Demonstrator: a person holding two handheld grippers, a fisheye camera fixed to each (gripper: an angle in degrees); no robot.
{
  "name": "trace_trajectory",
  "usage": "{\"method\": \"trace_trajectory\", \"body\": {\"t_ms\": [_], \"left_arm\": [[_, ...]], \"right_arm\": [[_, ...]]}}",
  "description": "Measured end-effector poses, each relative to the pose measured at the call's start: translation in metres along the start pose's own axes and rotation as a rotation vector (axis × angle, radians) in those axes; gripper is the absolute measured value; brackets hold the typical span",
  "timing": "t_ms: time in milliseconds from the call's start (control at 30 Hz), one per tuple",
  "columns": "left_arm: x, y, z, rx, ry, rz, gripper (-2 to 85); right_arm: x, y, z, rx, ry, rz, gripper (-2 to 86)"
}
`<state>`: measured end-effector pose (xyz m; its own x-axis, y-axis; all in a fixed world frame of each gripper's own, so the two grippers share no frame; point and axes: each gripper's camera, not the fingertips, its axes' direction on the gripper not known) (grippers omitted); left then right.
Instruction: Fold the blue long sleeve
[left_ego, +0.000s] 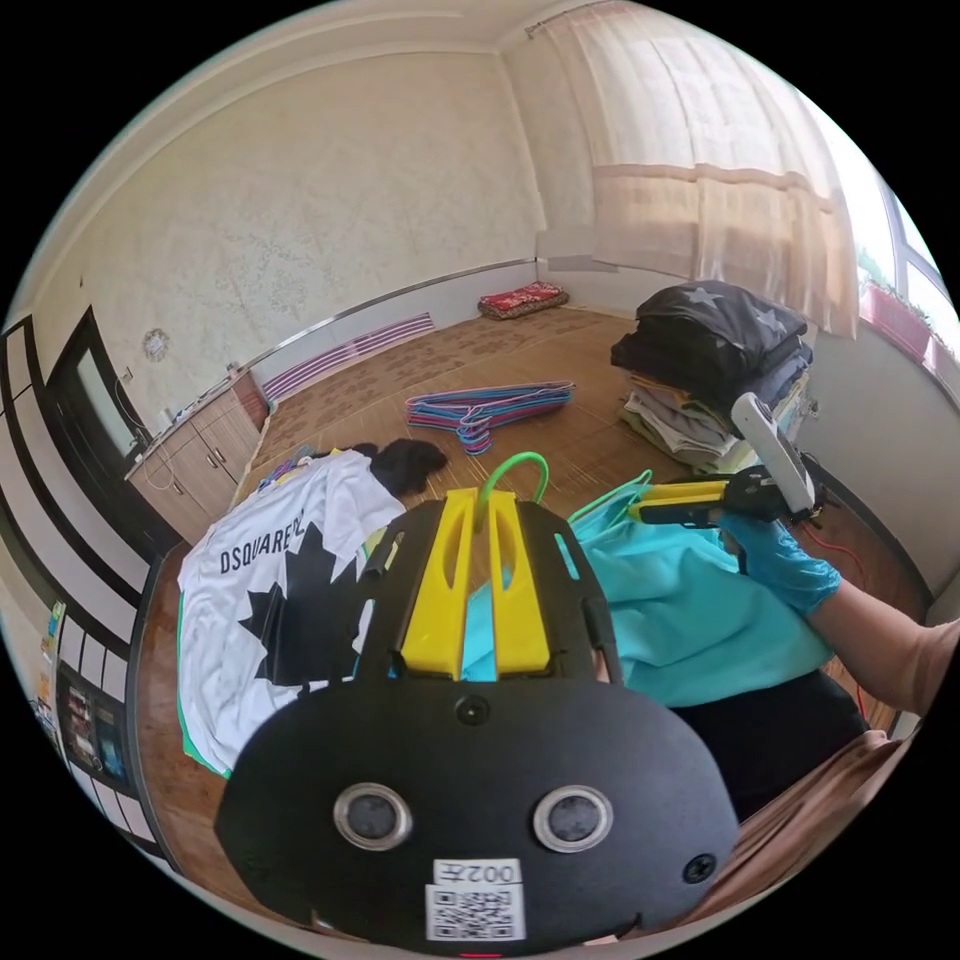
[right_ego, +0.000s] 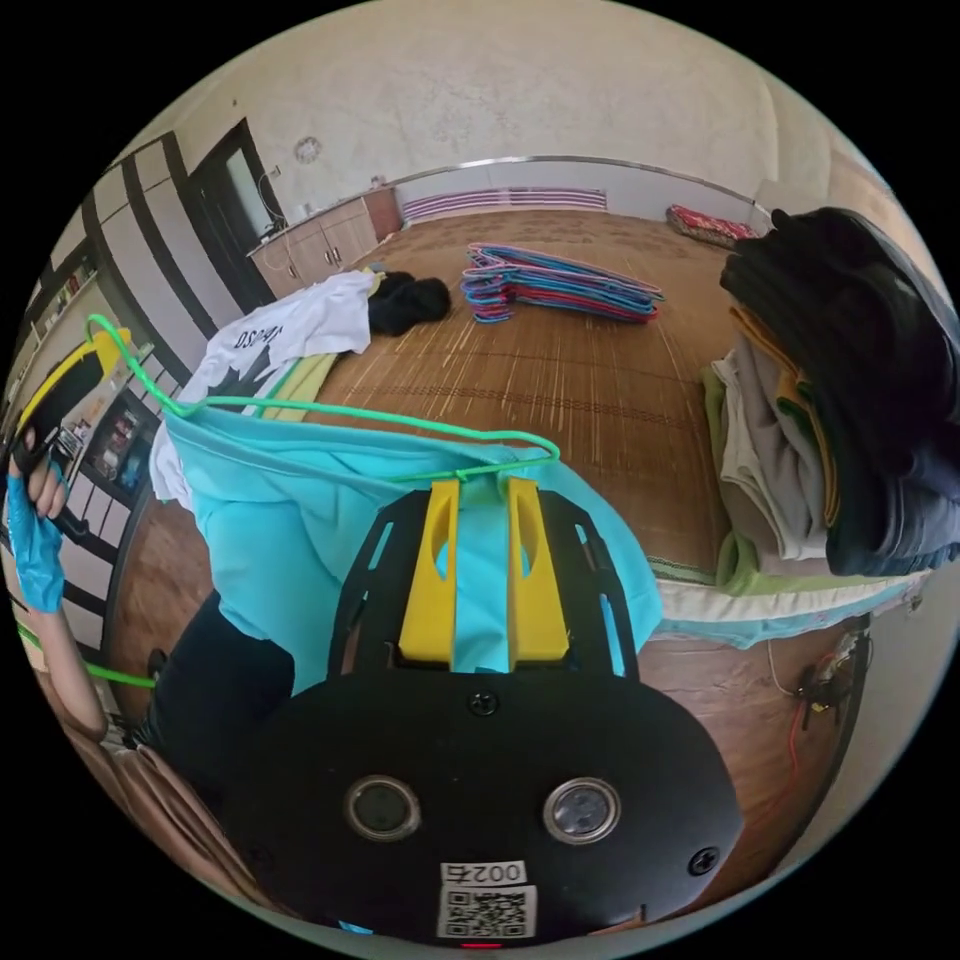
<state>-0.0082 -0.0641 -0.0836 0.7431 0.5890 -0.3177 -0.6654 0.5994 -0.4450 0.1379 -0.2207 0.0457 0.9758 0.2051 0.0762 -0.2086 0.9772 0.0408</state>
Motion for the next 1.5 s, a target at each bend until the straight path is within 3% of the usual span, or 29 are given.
{"method": "trace_trajectory", "body": {"t_ms": [200,367,500,767,1000,1500], "left_arm": [[0.000,0.001,0.000,0.000,-0.005,0.004,-0.8],[-0.001,0.003,-0.006,0.015,-0.098,0.004,-0.9],[-0.006,0.004,-0.007,0.014,-0.044,-0.014,-0.9],[-0.001,0.004,-0.008,0.013,-0.034,-0.025,-0.9],[0.006,0.007,-0.009,0.002,-0.025,-0.005,-0.8],[0.021,0.010,-0.006,-0.010,-0.046,0.050,-0.9]], "right_arm": [[-0.007,0.004,-0.002,0.010,0.071,-0.091,1.8],[-0.002,0.013,-0.004,0.053,0.373,-0.057,-0.5],[0.004,0.022,-0.024,0.131,0.134,-0.040,0.5],[0.004,0.032,-0.046,0.218,-0.184,0.117,11.2],[-0.021,0.021,-0.019,0.094,-0.029,0.126,13.0],[-0.039,0.028,-0.014,0.095,0.128,-0.049,2.3]]}}
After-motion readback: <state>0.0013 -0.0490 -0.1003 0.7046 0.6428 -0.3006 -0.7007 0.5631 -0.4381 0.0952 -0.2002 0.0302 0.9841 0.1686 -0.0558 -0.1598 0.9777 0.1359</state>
